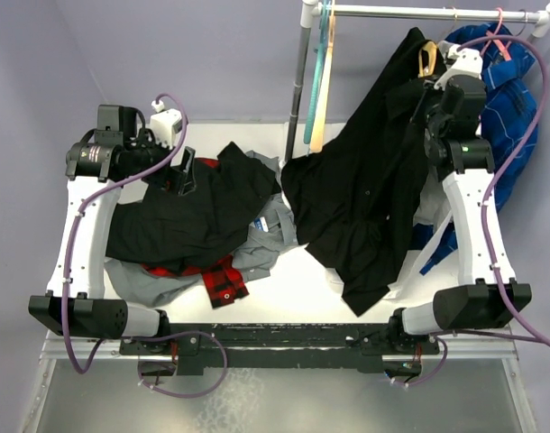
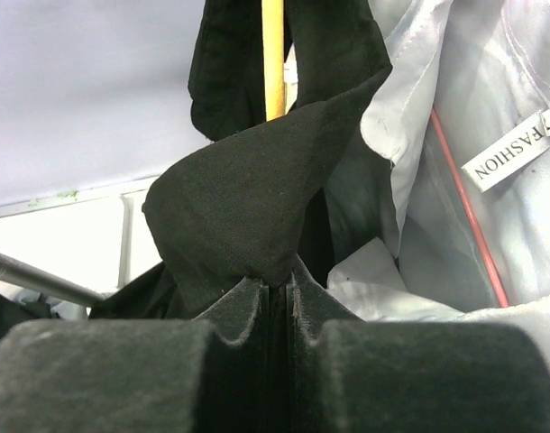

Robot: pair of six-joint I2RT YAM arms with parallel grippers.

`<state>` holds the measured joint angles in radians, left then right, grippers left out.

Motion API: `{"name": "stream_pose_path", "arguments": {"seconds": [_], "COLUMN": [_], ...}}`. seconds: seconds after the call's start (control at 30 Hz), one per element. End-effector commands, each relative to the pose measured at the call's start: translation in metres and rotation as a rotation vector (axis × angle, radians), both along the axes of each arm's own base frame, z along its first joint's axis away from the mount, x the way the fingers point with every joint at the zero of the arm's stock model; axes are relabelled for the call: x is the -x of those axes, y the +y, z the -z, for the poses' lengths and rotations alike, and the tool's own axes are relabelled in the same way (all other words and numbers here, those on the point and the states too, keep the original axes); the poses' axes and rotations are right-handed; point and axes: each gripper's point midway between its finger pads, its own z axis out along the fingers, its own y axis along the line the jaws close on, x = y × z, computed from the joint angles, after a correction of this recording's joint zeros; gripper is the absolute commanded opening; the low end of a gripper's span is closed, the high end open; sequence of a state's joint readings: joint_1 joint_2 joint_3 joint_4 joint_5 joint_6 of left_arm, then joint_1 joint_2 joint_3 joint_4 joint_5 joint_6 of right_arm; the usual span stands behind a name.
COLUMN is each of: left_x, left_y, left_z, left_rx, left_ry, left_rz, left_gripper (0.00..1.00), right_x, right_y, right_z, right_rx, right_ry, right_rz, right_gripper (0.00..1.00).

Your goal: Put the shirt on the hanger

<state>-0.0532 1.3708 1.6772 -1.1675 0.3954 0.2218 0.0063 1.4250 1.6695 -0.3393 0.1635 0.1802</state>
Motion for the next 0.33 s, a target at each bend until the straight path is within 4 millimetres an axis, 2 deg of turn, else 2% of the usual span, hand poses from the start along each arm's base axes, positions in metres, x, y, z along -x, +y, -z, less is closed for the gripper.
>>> {"name": "stream_pose_path", "arguments": {"seconds": [0.0,0.03,0.07,0.1,0.3], "left_x": [-0.009,-0.009,-0.009,-0.009,-0.008], "left_y": [0.005,0.006,0.005,0.005,0.010], "left_z": [-0.006,-0.006,-0.006,-0.007,-0.013], "left_rx": [-0.001,0.000,0.000,0.000,0.007], "left_ry": [-0.038,-0.038,-0.037,-0.039,-0.058], "left_rz": [-0.038,-0.038,-0.036,-0.035,-0.031], "left_gripper": [0.99,0.99,0.99,0.99,0.99], "right_x": [0.016,0.020,0.023,0.027,0.045], "right_y": [0.005,0.005,0.004,0.002,-0.005], "right_z": [-0.041,-0.045,-0.048,-0.052,-0.070], "right_rx": [-0.019,-0.021,-0.021,-0.019,-0.007], "right_ry": [-0.128,-0.138,-0.147,-0.157,-0.183], "right_rz": [-0.027,-0.025,-0.021,-0.011,0.025], "right_gripper": [0.35,0.75,0.97,1.00,0.99]}}
